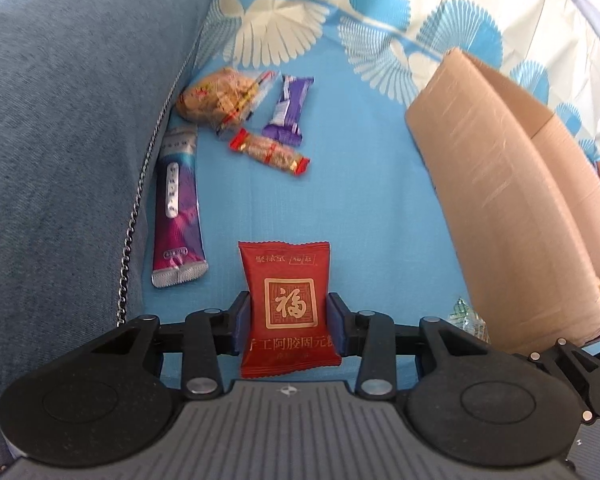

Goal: Organize snacks
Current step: 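Carry the red packet and granola pack over the cardboard box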

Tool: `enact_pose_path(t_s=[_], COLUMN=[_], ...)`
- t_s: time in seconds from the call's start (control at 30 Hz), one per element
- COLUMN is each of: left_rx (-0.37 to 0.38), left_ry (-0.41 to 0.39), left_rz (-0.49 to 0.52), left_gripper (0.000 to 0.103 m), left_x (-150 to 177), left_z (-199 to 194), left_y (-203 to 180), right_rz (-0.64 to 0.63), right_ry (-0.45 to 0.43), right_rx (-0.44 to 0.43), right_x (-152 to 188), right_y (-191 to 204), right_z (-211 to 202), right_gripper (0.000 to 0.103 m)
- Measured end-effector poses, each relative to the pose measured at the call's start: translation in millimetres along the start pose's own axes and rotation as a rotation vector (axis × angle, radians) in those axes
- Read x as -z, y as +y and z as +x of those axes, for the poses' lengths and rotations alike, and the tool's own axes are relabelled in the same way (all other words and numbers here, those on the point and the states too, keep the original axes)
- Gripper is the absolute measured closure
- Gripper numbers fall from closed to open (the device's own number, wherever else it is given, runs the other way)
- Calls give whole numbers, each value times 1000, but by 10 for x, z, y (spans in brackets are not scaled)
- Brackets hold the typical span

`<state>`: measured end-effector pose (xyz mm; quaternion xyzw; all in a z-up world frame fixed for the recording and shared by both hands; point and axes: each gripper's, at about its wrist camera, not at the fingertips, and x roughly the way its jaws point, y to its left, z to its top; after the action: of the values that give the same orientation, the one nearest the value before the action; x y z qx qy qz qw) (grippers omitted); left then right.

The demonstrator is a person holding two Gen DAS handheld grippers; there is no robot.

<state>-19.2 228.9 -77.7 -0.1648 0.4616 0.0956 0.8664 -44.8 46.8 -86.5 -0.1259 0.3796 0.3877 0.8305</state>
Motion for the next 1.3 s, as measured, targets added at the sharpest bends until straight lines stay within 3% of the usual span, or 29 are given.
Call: enact_pose_path(t_s=[0.27,0.8,1.1,1.3], left_rx=[11,26,20,29], left_ry=[-130,-282,-318,-353], left_rz=[-15,-8,5,17], left_gripper=[60,60,60,60], left_x=[34,114,121,156], left_z=[-193,-429,-505,-575], left_y=[11,-2,-51,-86], right_rz=[-17,-28,-18,181], right_ry=[-101,-285,-434,-443], right_rx=[-1,64,254,319], right_x=[-63,-324,-506,-256], right_y=[23,-180,-908,-1562], right_z=[-199,-847,-1420,-1413], right_gripper=[21,21,21,21])
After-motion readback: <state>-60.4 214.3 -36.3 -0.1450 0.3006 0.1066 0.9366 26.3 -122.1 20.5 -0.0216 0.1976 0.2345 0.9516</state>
